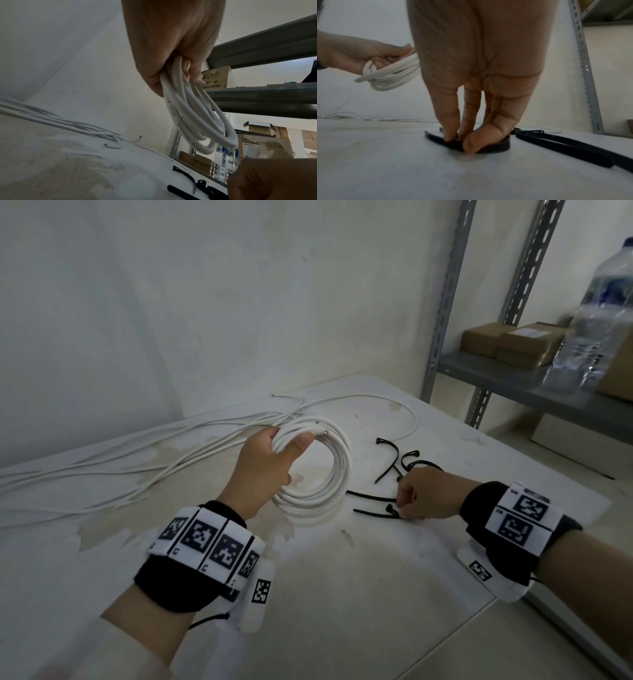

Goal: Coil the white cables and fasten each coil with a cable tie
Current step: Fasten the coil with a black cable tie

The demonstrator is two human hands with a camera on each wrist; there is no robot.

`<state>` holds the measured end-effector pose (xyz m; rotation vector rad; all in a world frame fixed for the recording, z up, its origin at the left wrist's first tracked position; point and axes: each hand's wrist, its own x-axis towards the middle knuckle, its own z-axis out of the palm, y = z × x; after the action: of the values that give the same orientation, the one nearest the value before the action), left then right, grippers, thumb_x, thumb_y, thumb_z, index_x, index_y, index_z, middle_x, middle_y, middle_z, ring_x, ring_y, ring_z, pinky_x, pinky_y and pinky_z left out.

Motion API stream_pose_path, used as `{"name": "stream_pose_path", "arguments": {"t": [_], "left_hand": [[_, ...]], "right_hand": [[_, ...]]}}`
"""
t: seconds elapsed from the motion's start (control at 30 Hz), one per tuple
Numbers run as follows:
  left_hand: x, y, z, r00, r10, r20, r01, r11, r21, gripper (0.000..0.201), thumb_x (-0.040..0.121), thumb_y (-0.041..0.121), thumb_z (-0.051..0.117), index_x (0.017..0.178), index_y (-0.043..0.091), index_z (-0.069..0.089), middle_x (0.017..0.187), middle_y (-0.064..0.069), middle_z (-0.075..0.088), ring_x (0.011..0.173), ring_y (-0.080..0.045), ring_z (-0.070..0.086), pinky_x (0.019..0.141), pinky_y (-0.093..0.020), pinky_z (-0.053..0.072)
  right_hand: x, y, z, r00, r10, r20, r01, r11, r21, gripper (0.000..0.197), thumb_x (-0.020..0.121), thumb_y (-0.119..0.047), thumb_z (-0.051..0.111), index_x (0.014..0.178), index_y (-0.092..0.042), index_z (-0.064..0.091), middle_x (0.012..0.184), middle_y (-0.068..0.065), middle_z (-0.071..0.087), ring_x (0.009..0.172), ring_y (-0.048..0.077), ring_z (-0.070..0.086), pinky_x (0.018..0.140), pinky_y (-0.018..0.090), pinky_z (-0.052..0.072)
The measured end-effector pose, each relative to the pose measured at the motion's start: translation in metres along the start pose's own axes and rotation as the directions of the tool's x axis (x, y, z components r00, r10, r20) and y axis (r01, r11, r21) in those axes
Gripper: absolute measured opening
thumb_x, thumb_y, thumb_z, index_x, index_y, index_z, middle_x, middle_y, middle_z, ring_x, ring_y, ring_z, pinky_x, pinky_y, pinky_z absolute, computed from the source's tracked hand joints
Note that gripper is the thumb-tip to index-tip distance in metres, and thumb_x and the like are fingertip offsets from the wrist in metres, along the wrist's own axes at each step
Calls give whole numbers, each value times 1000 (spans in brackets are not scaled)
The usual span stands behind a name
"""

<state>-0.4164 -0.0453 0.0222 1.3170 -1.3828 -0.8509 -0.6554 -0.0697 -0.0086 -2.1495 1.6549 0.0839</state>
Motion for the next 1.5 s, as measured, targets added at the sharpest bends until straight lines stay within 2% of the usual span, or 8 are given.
{"name": "stream_pose_path", "arguments": {"t": [0.2,0.33,0.6,0.73,0.97,1.17,1.4,1.5], "left_hand": [[0,1,-7,1000,-3,-24,4,1000,4,19,86,31,62,71,20,56,53,8,39,37,-2,39,43,-16,38],[0,1,-15,999,-1,-45,1,1000,1,16,86,30,62,75,21,57,56,7,41,38,-2,40,41,-14,37],[0,0,-28,999,-5,-52,4,1000,-10,15,87,31,62,77,20,58,40,17,42,37,-2,39,42,-16,38],[-1,0,-31,999,0,-52,0,1000,-8,16,86,31,62,74,21,57,39,18,43,37,-1,39,42,-15,38],[-3,0,-43,995,-6,-103,8,1000,15,23,85,34,63,74,15,56,53,7,41,38,-1,39,48,-21,43],[-11,-4,-64,987,-22,-158,29,999,38,37,85,35,63,85,-1,57,56,0,38,40,-7,35,48,-26,41],[-23,-6,-91,972,-26,-235,34,999,30,27,86,33,62,79,7,57,60,1,43,50,-13,39,43,-17,40],[-26,-9,-103,957,-10,-290,22,999,39,21,87,31,62,75,14,56,62,2,46,52,-13,43,39,-13,37]], "right_hand": [[14,-15,-3,999,-9,-47,3,993,-122,19,87,-17,59,101,-8,68,104,3,67,86,15,57,71,20,39],[22,-24,-5,1000,4,-30,-8,989,-151,24,86,-17,62,108,-9,65,112,6,64,103,21,59,61,17,38],[22,-18,-11,992,44,-120,-41,999,26,14,82,-18,68,73,-13,58,62,-4,54,54,11,54,51,16,39],[18,-16,-17,971,14,-240,6,996,84,12,84,-19,66,76,-13,59,76,0,57,67,15,54,58,21,39],[13,-54,-41,705,-170,-688,420,882,213,15,90,-10,55,94,-1,66,70,-14,51,71,7,46,68,3,33],[9,-107,-35,461,-307,-833,592,805,31,39,92,-31,37,91,-7,68,59,-8,51,70,15,40,64,22,28],[14,-157,-14,736,-293,-610,621,652,436,16,94,-6,45,96,-9,61,63,-3,56,40,4,48,45,10,37],[14,-178,-4,765,-337,-548,612,644,458,25,93,-1,43,105,-10,63,83,-2,59,48,2,52,50,6,39]]}}
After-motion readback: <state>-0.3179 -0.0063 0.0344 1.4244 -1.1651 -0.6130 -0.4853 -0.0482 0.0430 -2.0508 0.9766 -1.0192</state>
